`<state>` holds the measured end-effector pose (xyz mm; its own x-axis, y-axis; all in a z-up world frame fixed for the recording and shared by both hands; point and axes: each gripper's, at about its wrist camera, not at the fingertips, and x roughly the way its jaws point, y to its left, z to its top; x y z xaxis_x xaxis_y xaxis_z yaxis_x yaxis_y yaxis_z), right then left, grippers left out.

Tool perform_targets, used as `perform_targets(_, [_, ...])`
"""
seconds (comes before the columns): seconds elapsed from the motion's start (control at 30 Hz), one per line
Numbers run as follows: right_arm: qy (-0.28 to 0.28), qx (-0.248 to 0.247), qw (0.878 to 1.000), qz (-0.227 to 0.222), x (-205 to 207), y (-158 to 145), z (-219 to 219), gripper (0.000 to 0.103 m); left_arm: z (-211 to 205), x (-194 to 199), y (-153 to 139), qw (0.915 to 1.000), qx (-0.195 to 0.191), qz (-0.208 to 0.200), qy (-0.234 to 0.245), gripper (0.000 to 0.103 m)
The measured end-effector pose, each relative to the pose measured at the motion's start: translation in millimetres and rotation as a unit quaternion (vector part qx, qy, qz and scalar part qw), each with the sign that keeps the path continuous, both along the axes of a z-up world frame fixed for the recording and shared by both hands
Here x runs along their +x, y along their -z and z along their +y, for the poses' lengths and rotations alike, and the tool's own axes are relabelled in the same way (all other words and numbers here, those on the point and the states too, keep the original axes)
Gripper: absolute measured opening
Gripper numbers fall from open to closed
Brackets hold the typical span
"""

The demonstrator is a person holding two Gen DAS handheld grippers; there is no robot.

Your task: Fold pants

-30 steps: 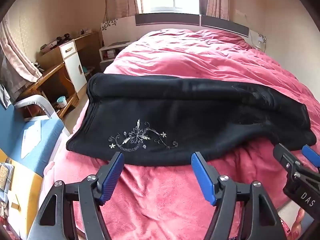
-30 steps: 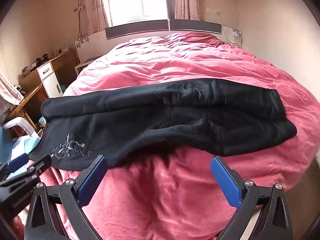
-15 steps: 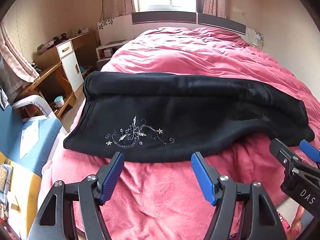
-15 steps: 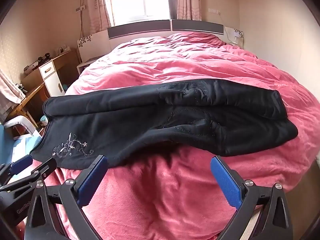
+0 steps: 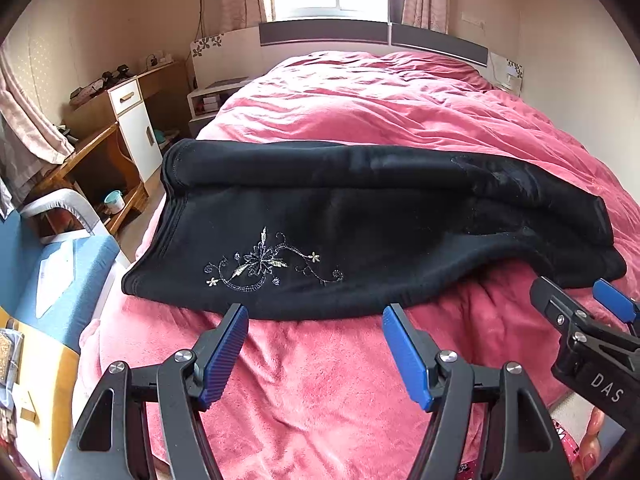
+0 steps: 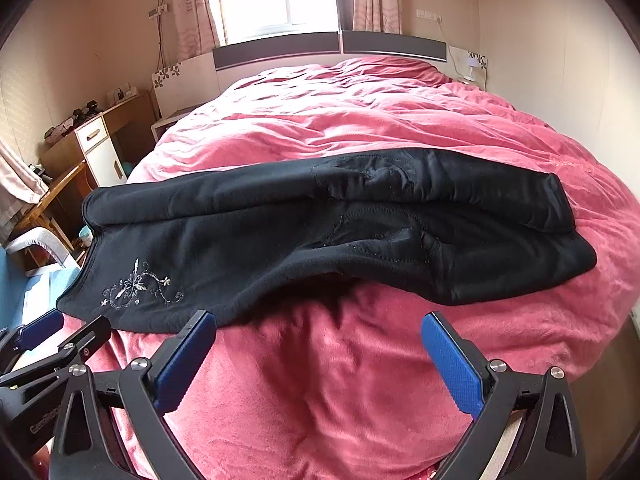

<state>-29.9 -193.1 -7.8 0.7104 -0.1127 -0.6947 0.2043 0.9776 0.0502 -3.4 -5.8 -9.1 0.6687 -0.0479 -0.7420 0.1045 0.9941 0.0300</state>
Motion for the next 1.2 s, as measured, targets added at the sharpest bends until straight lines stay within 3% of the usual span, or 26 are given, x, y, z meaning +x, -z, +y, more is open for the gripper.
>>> perform_targets(0.9, [0.006, 0.005, 1.0, 0.017, 4, 9, -6, 0.103, 3, 6, 9, 0.9994, -0.023, 0.025, 0.004, 0.071])
perform_targets(1.0, [0.006, 0.007, 1.0, 0.019, 5, 11, -9, 0.103, 15, 12, 11, 0.9968, -0.069, 0.035, 0.018, 0.071])
perform_targets(1.13, [-0.01, 0.026, 0.999, 0.017, 9, 15, -20, 0.103, 46, 23, 24, 0.9804, -0.185, 0.063, 0.024, 0.071])
perform_targets(1.2, [-0.018, 0.051, 0.998, 0.017, 13, 19, -30, 0.103, 59, 29, 31, 0.9794, -0.189, 0.07, -0.002, 0.071])
